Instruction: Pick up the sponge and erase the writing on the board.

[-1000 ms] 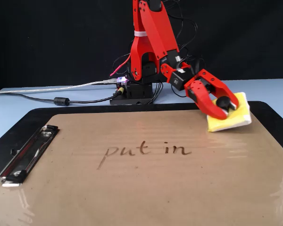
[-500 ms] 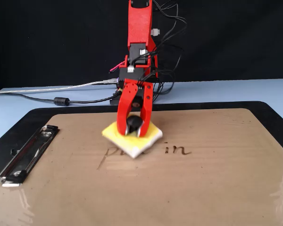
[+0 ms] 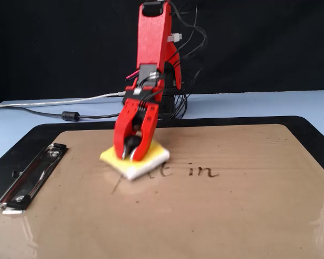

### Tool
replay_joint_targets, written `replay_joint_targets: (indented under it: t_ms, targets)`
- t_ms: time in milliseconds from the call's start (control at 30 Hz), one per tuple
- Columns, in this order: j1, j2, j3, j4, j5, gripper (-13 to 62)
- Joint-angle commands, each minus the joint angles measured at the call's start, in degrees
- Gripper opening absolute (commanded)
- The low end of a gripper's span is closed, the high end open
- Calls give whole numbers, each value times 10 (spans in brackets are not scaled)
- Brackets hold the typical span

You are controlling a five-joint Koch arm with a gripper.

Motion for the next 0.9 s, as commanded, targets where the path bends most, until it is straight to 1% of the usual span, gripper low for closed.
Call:
replay_joint_targets:
  t_ms: [0,133,167,233,300,367,400,433,467,533,567,600,633,667,700,767,833,867]
  targets:
    - [6,-18,-23,-10,-31,-80]
    - [10,-282,-260,-95,-42,-80]
    - [13,-303,-303,-104,-44,-80]
    - [24,-268,-263,-103,-45,-80]
    - [40,-142,-122,-103,-44,-80]
    - [47,-48,-10,-104,-44,-80]
    - [50,-31,22,-105,-47,-80]
    - [51,-40,14,-107,-49,-80]
    - [52,-77,-27,-107,-55,-80]
    - [53,-185,-155,-107,-60,-80]
    - [56,-254,-242,-106,-60,-80]
    - [59,-296,-308,-106,-60,-80]
    - [62,-298,-313,-105,-61,-80]
    - [62,-287,-292,-106,-61,-80]
    - [62,-239,-229,-106,-61,-80]
    - [61,-91,-54,-108,-62,-80]
    - [54,18,54,-105,-63,-80]
    - [54,29,59,-103,-66,-80]
